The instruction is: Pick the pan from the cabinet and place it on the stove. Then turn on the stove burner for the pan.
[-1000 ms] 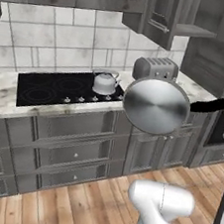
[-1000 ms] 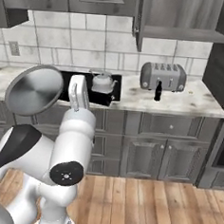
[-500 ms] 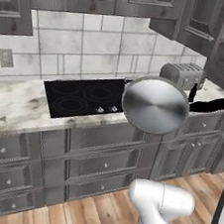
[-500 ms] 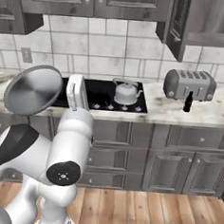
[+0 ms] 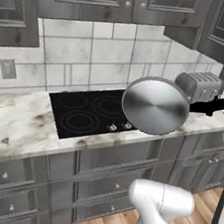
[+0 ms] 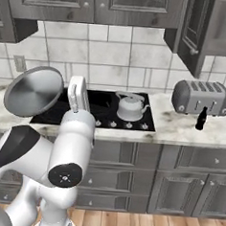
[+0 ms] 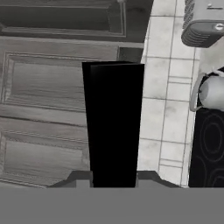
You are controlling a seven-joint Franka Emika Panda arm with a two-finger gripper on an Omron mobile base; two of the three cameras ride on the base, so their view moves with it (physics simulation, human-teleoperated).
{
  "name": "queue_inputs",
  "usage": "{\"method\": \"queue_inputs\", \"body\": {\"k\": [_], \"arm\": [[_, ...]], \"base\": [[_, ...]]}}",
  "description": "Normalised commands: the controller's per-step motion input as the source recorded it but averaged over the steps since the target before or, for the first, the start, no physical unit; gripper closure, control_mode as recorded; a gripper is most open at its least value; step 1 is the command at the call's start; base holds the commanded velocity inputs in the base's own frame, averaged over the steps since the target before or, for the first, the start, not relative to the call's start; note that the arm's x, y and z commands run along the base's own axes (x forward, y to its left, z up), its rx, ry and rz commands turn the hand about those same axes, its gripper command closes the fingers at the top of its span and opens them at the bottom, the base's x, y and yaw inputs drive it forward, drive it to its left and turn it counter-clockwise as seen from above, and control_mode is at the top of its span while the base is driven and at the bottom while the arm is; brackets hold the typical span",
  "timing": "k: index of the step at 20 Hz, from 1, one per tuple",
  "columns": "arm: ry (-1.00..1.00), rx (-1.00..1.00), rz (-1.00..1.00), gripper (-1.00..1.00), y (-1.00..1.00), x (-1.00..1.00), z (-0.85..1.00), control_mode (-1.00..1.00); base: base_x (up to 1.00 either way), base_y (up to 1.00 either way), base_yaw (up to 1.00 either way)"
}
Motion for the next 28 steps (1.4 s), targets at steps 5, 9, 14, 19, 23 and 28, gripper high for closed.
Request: {"method": "queue_inputs", "body": {"k": [5, 9, 14, 19, 23, 28], "arm": [[0.0, 0.0, 0.0, 1.0, 0.0, 0.0, 0.0, 1.0], [0.0, 0.0, 0.0, 1.0, 0.0, 0.0, 0.0, 1.0], [0.0, 0.0, 0.0, 1.0, 0.0, 0.0, 0.0, 1.0], [0.0, 0.0, 0.0, 1.0, 0.0, 0.0, 0.0, 1.0], [0.0, 0.0, 0.0, 1.0, 0.0, 0.0, 0.0, 1.0], [0.0, 0.0, 0.0, 1.0, 0.0, 0.0, 0.0, 1.0]], "base": [[0.59, 0.27, 0.01], [0.6, 0.11, 0.05], [0.53, 0.0, 0.06], [0.44, 0.0, 0.08], [0.45, 0.0, 0.09], [0.43, -0.09, 0.1]]}}
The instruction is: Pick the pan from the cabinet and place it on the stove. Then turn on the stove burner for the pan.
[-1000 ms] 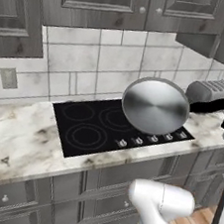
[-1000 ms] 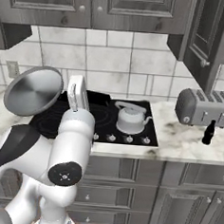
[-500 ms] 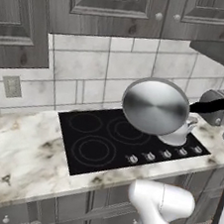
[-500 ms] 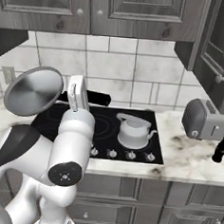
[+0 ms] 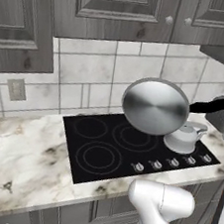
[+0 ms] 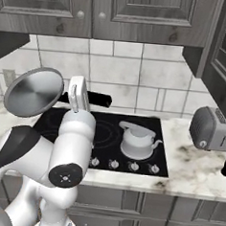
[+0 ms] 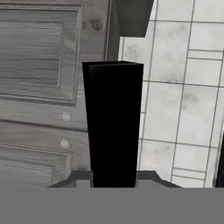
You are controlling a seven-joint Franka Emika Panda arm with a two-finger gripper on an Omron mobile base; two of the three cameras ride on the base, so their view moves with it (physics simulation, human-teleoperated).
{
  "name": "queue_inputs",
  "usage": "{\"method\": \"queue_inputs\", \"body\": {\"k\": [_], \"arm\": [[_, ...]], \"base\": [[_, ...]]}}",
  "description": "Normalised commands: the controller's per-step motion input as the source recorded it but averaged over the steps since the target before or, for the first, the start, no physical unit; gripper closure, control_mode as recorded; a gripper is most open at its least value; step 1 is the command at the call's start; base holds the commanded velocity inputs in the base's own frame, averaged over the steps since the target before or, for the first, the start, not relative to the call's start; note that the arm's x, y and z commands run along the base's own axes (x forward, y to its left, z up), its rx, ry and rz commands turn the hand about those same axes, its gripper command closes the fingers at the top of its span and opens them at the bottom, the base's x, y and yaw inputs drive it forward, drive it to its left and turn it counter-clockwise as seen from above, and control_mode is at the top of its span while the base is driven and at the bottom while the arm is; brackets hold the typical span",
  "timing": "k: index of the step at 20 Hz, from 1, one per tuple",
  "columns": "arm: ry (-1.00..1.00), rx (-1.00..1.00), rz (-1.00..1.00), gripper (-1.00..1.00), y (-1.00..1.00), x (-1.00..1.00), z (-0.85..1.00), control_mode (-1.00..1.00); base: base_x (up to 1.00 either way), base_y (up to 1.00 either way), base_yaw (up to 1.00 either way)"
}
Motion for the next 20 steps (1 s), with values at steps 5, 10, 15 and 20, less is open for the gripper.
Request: {"method": "queue_inputs", "body": {"k": [5, 10, 15, 20], "arm": [[0.0, 0.0, 0.0, 1.0, 0.0, 0.0, 0.0, 1.0], [0.0, 0.0, 0.0, 1.0, 0.0, 0.0, 0.0, 1.0], [0.0, 0.0, 0.0, 1.0, 0.0, 0.0, 0.0, 1.0], [0.0, 0.0, 0.0, 1.0, 0.0, 0.0, 0.0, 1.0]], "base": [[0.37, -0.23, 0.13], [0.39, -0.2, 0.15], [0.45, -0.19, 0.15], [0.53, -0.06, 0.19]]}}
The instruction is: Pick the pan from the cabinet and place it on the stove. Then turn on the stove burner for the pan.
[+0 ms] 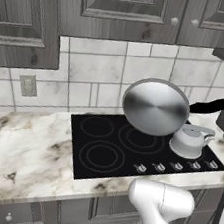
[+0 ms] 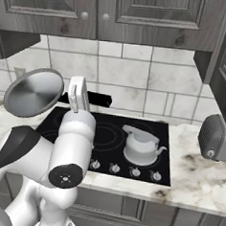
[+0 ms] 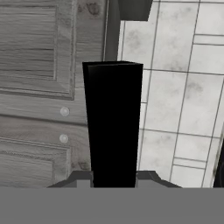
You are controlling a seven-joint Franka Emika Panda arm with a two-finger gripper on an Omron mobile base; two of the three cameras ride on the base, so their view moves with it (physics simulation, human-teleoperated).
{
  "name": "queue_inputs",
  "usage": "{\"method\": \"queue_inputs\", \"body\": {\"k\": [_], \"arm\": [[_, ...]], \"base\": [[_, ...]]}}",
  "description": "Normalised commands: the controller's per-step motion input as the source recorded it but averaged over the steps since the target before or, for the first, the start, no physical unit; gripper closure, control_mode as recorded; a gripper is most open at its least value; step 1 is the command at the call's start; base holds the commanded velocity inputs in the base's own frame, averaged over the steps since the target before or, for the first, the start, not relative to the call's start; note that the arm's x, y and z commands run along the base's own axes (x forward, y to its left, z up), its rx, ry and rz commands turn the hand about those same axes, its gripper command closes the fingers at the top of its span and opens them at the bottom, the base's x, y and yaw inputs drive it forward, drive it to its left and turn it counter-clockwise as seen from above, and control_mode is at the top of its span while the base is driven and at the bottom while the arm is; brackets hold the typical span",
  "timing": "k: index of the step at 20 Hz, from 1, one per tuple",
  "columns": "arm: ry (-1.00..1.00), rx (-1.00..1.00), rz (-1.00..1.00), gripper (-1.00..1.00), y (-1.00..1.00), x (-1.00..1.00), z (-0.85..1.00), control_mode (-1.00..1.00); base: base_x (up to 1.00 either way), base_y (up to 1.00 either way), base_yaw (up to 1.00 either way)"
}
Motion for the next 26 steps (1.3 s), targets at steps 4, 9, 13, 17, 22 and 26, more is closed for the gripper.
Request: {"method": "queue_inputs", "body": {"k": [4, 9, 13, 17, 22, 26], "arm": [[0.0, 0.0, 0.0, 1.0, 0.0, 0.0, 0.0, 1.0], [0.0, 0.0, 0.0, 1.0, 0.0, 0.0, 0.0, 1.0], [0.0, 0.0, 0.0, 1.0, 0.0, 0.0, 0.0, 1.0], [0.0, 0.0, 0.0, 1.0, 0.02, 0.07, -0.02, -1.0], [0.02, -0.01, 0.0, 1.0, 0.27, 0.34, -0.13, -1.0], [0.03, -0.01, 0.0, 1.0, 0.43, 0.46, -0.2, -1.0]], "base": [[0.41, -0.04, 0.17], [0.23, -0.01, 0.1], [0.03, 0.0, 0.0], [0.01, 0.0, 0.0], [0.0, 0.0, 0.0], [0.0, 0.0, 0.0]]}}
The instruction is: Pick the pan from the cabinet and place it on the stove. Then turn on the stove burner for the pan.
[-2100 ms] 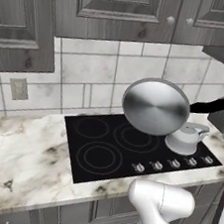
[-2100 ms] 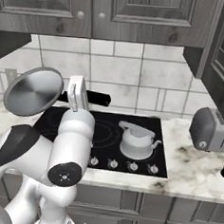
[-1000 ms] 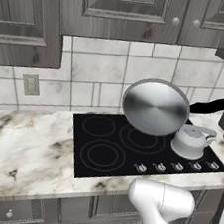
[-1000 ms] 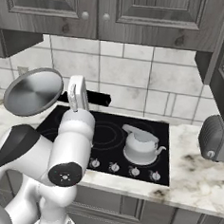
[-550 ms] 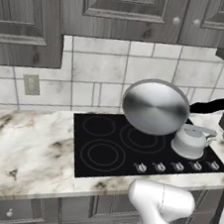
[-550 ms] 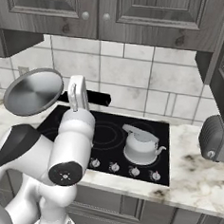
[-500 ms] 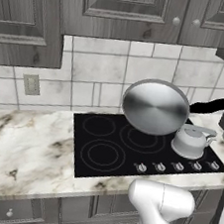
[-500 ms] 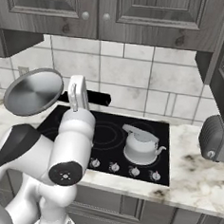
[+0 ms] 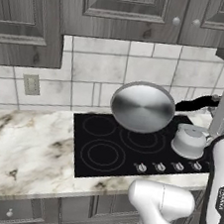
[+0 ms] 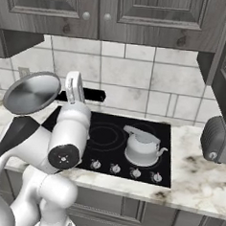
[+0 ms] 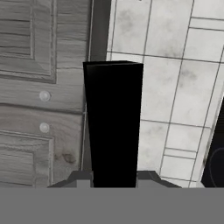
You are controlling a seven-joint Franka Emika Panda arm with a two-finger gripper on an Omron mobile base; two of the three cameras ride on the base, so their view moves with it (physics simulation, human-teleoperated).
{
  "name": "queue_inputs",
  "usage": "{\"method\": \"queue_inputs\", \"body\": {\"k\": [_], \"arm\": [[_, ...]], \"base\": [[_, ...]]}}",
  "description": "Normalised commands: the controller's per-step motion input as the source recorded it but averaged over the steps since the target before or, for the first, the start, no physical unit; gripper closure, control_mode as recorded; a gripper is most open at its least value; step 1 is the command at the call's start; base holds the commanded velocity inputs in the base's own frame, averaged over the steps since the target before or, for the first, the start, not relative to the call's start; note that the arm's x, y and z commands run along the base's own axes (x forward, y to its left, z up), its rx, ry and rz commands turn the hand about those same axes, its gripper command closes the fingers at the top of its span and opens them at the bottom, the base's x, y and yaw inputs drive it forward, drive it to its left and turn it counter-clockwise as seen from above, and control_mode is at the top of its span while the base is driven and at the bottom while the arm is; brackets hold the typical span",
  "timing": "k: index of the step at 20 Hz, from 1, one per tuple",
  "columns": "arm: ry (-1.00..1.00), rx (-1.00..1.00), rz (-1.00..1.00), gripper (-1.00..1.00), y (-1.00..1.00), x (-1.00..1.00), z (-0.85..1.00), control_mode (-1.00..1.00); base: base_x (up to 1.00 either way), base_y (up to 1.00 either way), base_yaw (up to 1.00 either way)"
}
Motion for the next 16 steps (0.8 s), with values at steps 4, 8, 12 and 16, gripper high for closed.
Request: {"method": "queue_inputs", "body": {"k": [4, 8, 12, 16], "arm": [[0.01, 0.0, 0.0, 1.0, 0.35, 0.5, -0.27, -1.0], [0.0, 0.01, 0.0, 1.0, 0.09, 0.44, -0.28, -1.0], [0.0, 0.01, 0.0, 1.0, 0.02, 0.48, -0.27, -1.0], [0.02, 0.01, 0.0, 1.0, 0.05, 0.47, -0.29, -1.0]], "base": [[0.0, 0.0, 0.0], [0.0, 0.0, 0.0], [0.0, 0.0, 0.0], [0.0, 0.0, 0.0]]}}
